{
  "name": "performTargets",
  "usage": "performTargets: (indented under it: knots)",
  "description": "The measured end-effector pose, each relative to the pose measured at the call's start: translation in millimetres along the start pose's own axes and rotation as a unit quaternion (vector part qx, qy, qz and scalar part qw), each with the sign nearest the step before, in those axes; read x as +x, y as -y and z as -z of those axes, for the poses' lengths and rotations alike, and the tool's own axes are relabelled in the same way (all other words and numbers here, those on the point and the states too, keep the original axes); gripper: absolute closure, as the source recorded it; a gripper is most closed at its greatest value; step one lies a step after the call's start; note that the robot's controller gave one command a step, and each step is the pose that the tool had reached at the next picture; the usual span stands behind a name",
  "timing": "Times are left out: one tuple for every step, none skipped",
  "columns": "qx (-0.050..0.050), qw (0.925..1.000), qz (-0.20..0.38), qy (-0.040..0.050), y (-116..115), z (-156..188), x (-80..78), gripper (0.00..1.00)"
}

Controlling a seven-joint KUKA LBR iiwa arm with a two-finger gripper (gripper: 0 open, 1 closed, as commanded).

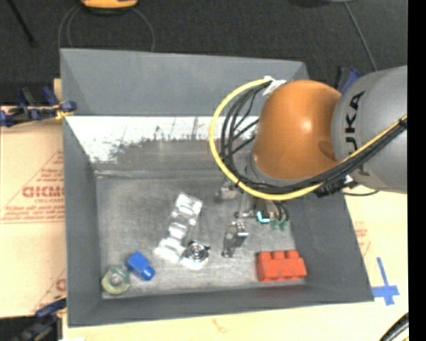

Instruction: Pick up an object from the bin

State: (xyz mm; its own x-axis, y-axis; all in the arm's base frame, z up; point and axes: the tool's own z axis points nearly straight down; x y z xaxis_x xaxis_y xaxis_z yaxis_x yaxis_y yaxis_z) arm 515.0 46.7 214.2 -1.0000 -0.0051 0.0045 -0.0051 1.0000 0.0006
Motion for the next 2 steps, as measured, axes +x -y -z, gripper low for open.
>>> performTargets:
  knots:
    - [0.001, 0.9983, 0.058, 0.0069, 1, -131, 30.0, 0.0]
    - [0.003, 0.9894, 0.145, 0.0062, -15, -141, 18.1, 0.0]
